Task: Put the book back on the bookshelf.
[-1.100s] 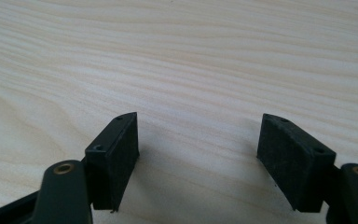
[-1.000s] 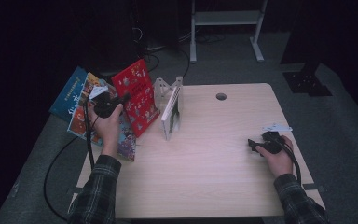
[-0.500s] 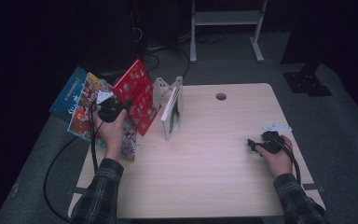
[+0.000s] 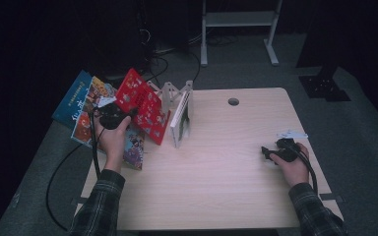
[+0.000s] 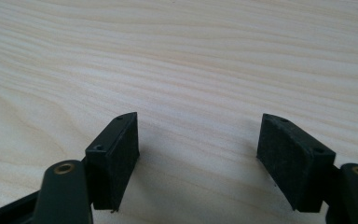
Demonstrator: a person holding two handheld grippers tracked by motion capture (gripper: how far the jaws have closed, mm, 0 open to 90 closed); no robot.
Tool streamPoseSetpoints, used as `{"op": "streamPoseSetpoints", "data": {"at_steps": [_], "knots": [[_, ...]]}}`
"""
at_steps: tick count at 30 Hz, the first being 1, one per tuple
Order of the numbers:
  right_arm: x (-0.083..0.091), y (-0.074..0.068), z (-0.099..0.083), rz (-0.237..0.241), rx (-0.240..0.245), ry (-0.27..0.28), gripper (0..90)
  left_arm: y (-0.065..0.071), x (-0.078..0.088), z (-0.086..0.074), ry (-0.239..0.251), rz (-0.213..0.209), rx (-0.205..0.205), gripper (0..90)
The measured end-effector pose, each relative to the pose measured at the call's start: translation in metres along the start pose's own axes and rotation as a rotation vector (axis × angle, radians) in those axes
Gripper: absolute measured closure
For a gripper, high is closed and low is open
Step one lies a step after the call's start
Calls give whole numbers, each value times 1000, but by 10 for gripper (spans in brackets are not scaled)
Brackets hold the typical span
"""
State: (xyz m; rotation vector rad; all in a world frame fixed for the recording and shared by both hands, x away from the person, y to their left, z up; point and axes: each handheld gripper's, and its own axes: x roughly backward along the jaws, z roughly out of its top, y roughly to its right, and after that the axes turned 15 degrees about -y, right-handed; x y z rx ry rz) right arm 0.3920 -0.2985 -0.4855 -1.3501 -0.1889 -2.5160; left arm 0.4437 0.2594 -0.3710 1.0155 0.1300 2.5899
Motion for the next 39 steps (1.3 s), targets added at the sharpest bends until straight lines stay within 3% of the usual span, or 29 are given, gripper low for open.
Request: {"op": "streamPoseSetpoints", "data": {"at_steps": [6, 10, 19, 23, 30, 39], "knots": [[0, 0, 0, 1, 0, 0, 279, 6, 12, 2, -24, 18, 35, 575], [0, 0, 0, 1, 1, 1, 279, 7, 19, -1, -34, 27, 34, 538], [0, 0, 0, 3, 2, 0, 277, 12, 42, -17, -75, 24, -5, 452], [0, 0, 0, 3, 7, -3, 256, 19, 46, -28, -103, 31, -44, 409], [-1, 0, 0, 0, 0, -13, 186, 37, 46, -45, -158, -58, -111, 302], [-2, 0, 1, 0, 5, -23, 134, 72, 33, -65, -236, -156, -251, 209]]}}
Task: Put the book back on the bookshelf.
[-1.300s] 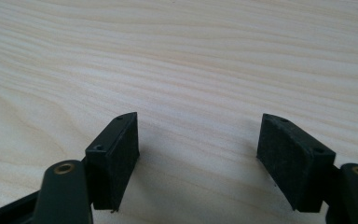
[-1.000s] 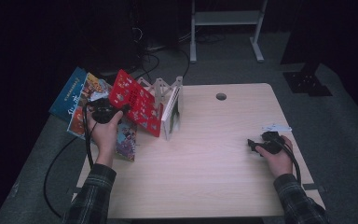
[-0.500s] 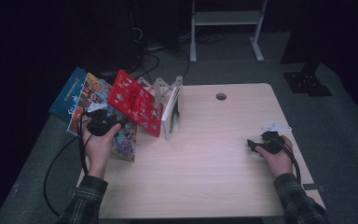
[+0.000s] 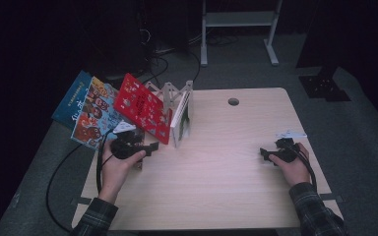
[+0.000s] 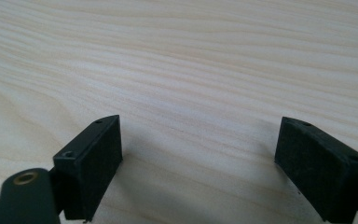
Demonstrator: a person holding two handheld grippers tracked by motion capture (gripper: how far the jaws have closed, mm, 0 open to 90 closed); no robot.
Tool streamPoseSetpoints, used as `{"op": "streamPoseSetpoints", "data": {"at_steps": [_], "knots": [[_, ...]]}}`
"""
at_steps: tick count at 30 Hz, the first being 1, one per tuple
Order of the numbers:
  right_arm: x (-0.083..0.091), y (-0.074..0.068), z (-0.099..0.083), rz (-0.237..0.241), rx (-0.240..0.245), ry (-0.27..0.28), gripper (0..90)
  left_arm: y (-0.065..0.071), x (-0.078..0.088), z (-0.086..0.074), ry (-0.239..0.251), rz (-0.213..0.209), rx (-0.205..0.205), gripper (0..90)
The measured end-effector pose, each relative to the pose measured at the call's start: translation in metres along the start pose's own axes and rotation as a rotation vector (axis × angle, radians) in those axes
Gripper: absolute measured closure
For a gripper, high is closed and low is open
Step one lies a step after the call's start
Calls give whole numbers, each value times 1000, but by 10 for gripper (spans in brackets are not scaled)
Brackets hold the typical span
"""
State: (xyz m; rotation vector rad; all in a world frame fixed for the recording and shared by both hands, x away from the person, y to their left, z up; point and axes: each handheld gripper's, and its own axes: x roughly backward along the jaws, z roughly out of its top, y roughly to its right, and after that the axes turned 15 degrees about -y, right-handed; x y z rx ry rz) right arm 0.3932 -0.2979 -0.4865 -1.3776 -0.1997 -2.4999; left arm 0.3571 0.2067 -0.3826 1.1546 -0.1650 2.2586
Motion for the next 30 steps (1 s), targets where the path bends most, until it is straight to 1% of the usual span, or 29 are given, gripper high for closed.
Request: {"op": "streamPoseSetpoints", "data": {"at_steps": [2, 3, 6, 8, 9, 12, 14, 16, 18, 20, 21, 22, 24, 25, 28, 30], "knots": [[0, 0, 0, 0, 0, 0, 133, 8, -8, -3, -25, -24, -48, 196], [0, 0, 0, 0, 0, 0, 133, 13, -12, -4, -41, -28, -74, 186], [0, 0, 0, 1, 1, -1, 131, 23, -26, -8, -84, -56, -120, 173], [0, 0, 0, 1, 1, -1, 129, 29, -35, -10, -117, -53, -157, 172], [0, 0, 0, 1, 1, -2, 129, 32, -40, -11, -132, -54, -170, 168], [0, 0, 0, 1, 1, -2, 128, 41, -52, -15, -170, -80, -204, 161], [0, 0, 0, 1, 1, -2, 129, 46, -60, -18, -187, -92, -219, 151], [0, 0, 0, 1, 1, -2, 128, 50, -68, -20, -209, -91, -232, 144], [0, 0, 0, 1, 2, -2, 128, 54, -76, -22, -231, -84, -255, 139], [0, 0, 0, 1, 2, -2, 128, 57, -83, -25, -238, -75, -278, 127], [0, 0, 0, 1, 1, -2, 128, 59, -87, -26, -257, -76, -284, 127], [0, 0, 0, 1, 1, -2, 128, 60, -90, -28, -266, -66, -291, 118], [0, 0, 0, 1, 1, -1, 128, 61, -94, -30, -292, -50, -323, 114], [0, 0, 0, 1, 1, -1, 128, 62, -97, -31, -302, -44, -323, 114], [0, 0, 0, 1, 1, -1, 128, 64, -100, -34, -286, -27, -357, 100], [0, -1, 0, 1, 1, -1, 128, 65, -103, -37, -263, -35, -385, 65]]}}
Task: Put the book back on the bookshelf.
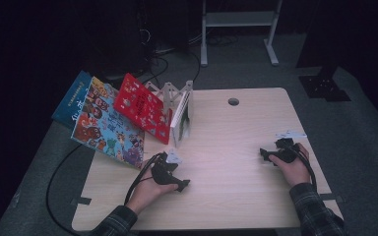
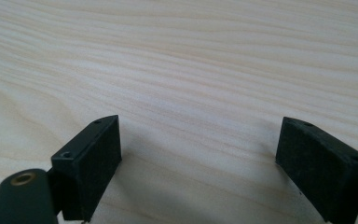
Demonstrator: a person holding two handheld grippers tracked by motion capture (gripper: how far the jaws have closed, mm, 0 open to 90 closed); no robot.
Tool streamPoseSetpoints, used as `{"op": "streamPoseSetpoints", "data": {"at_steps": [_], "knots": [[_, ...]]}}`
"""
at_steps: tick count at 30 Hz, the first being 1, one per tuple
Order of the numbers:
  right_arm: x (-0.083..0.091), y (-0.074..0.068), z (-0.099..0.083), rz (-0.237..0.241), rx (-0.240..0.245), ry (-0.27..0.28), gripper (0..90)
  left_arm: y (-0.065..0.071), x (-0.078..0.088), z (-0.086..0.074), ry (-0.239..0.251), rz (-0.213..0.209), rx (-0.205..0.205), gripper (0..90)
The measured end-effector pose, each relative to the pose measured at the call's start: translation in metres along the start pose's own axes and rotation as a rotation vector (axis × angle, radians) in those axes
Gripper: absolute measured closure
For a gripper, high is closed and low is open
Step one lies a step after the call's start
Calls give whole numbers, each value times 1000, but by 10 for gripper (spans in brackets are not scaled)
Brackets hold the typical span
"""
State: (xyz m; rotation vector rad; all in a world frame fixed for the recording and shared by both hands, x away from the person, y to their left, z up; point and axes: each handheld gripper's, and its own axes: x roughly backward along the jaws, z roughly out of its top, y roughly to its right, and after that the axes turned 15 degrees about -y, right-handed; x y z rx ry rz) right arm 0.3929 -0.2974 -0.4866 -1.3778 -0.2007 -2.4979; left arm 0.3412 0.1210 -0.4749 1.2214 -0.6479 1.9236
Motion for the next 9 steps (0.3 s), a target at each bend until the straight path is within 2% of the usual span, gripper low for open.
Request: {"op": "streamPoseSetpoints", "data": {"at_steps": [2, 4, 9], "knots": [[0, 0, 0, 0, 0, 0, 128, 1, -3, -4, 49, -2, -3, 15], [0, 0, 0, 0, 0, 0, 128, 0, -6, -8, 103, -6, -11, 11], [0, 0, 0, 0, -1, 0, 128, 0, -6, -8, 102, -5, -10, 9]]}}
